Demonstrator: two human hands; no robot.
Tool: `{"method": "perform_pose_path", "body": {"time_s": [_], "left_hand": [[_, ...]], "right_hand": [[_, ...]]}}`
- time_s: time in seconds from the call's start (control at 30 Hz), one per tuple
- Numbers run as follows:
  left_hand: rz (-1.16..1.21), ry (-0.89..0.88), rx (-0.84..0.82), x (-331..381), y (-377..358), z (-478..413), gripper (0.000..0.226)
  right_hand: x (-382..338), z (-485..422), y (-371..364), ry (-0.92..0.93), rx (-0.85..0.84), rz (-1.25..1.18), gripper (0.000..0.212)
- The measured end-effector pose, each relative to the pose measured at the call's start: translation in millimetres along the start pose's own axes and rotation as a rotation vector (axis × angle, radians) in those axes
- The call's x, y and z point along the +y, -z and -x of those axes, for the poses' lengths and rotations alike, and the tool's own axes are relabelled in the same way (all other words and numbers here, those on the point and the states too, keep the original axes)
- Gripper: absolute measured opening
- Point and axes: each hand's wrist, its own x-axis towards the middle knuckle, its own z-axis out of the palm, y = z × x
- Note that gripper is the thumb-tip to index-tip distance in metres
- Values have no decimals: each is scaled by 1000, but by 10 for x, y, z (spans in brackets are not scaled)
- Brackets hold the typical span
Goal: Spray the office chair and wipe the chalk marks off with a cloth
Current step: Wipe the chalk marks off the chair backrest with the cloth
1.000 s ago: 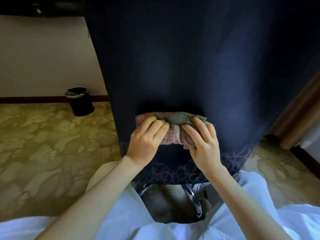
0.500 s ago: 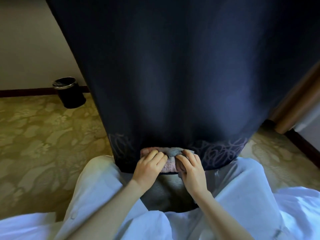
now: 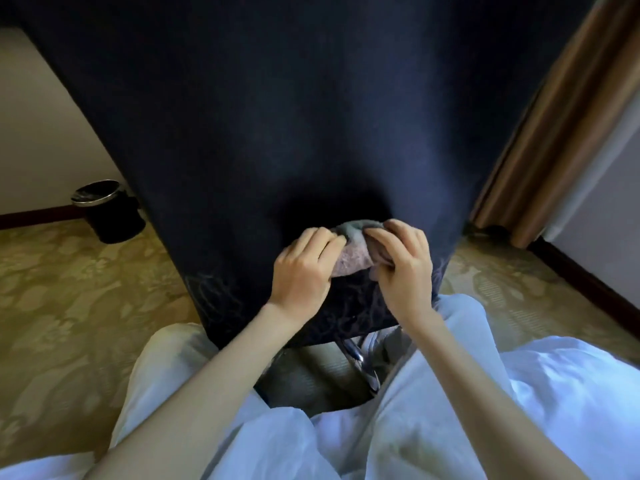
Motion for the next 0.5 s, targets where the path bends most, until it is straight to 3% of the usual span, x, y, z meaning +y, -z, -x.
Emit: {"method": "perform_pose_path", "body": {"time_s": [0.1, 0.23, 0.5], "left_hand": [[-22, -36, 157, 227, 187, -645, 26], [-52, -60, 297, 433, 337, -1296, 24], [-112, -141, 228, 482, -102, -1083, 25]], "right_hand": [[-29, -601, 456, 85, 142, 33, 56], [39, -1185, 870, 184, 234, 78, 37], [475, -1035, 771, 176, 136, 91, 39]]}}
